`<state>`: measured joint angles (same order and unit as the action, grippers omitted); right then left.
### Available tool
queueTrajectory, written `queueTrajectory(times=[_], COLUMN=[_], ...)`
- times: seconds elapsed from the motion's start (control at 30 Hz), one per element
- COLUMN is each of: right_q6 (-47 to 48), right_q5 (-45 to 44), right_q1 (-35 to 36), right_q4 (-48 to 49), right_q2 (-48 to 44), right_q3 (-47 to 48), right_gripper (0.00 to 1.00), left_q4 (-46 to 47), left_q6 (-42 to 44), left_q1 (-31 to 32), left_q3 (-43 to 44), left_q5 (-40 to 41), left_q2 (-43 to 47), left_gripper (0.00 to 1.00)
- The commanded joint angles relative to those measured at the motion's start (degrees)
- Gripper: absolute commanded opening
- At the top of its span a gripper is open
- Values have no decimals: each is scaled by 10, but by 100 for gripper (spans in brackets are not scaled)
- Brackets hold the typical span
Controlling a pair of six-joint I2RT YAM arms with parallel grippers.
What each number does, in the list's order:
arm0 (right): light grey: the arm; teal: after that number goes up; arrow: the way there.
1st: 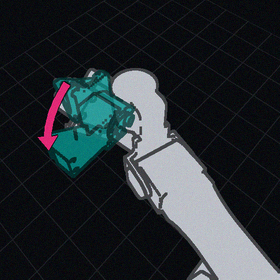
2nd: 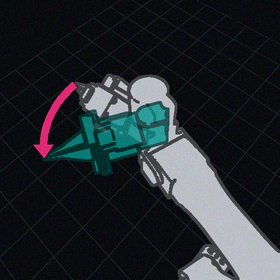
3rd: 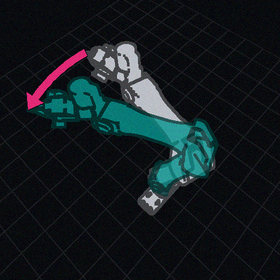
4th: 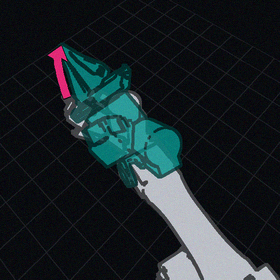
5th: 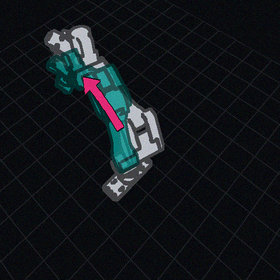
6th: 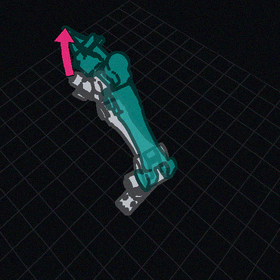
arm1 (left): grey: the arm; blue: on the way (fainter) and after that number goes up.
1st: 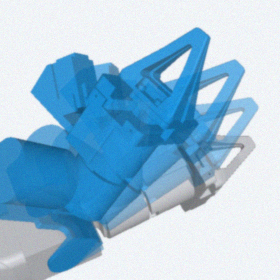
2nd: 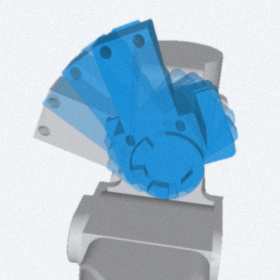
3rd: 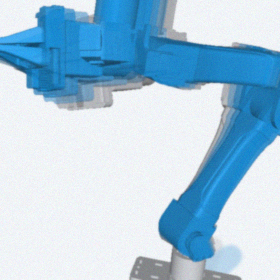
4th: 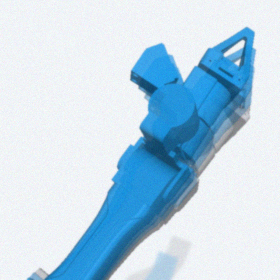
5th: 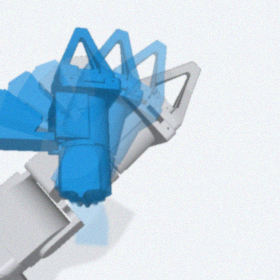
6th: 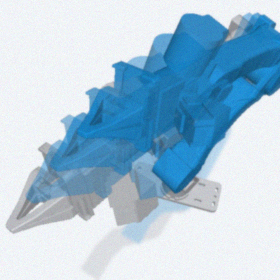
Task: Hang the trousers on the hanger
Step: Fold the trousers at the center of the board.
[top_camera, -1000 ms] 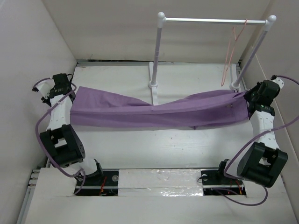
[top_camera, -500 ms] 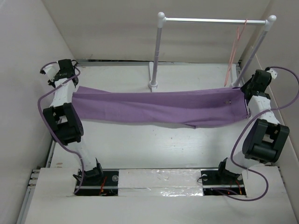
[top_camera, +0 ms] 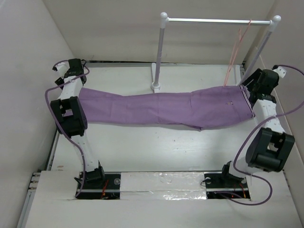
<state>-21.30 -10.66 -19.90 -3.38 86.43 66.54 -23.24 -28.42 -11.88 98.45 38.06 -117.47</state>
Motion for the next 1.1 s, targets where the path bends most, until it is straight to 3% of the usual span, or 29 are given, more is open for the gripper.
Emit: queueTrajectory(times=[0.0, 0.03, 0.17, 0.2, 0.27, 0.33, 0.37, 0.43, 0.5, 0.53, 0.57, 0.67, 0.7, 0.97, 1.07], right_q6=[1, 4, 9, 10, 6, 11, 20, 32, 36, 43, 52, 50, 43, -5, -21], right_q5=[21, 34, 85, 107, 129, 137, 135, 130, 122, 119, 114, 79, 61, 130, 153], right_q1=[22, 38, 96, 107, 148, 177, 201, 208, 208, 208, 199, 172, 162, -6, -34], right_q4=[56, 64, 135, 143, 155, 157, 151, 134, 114, 106, 87, 65, 58, 101, 122], right_q2=[-94, -117, -225, -258, -288, -326, -339, -372, -390, -405, -410, -415, -414, -390, -342], right_q3=[-39, -81, -198, -221, -277, -301, -318, -329, -345, -349, -353, -379, -388, -461, -464], right_gripper=[73, 71, 0, 0, 0, 0, 5, 10, 25, 33, 46, 70, 73, 73, 72], left_q4=[9, 15, 71, 74, 92, 96, 101, 105, 100, 102, 104, 105, 105, 134, 141], left_q6=[-31, -42, -96, -107, -129, -135, -135, -138, -146, -146, -150, -156, -164, -188, -194], left_q1=[7, 7, 7, -2, -20, -25, -25, -25, -25, -25, -25, -25, -25, -25, -18], left_q3=[-54, -110, -279, -308, -384, -438, -450, -469, -473, -478, -481, -475, -471, -467, -455], left_q5=[-25, -41, -124, -163, -206, -223, -222, -236, -248, -248, -248, -251, -251, -262, -269], left_q2=[90, 113, 251, 269, 316, 338, 352, 356, 349, 344, 331, 292, 284, 234, 220], left_gripper=[56, 54, 39, 29, 18, 16, 18, 34, 52, 56, 59, 60, 60, 67, 66])
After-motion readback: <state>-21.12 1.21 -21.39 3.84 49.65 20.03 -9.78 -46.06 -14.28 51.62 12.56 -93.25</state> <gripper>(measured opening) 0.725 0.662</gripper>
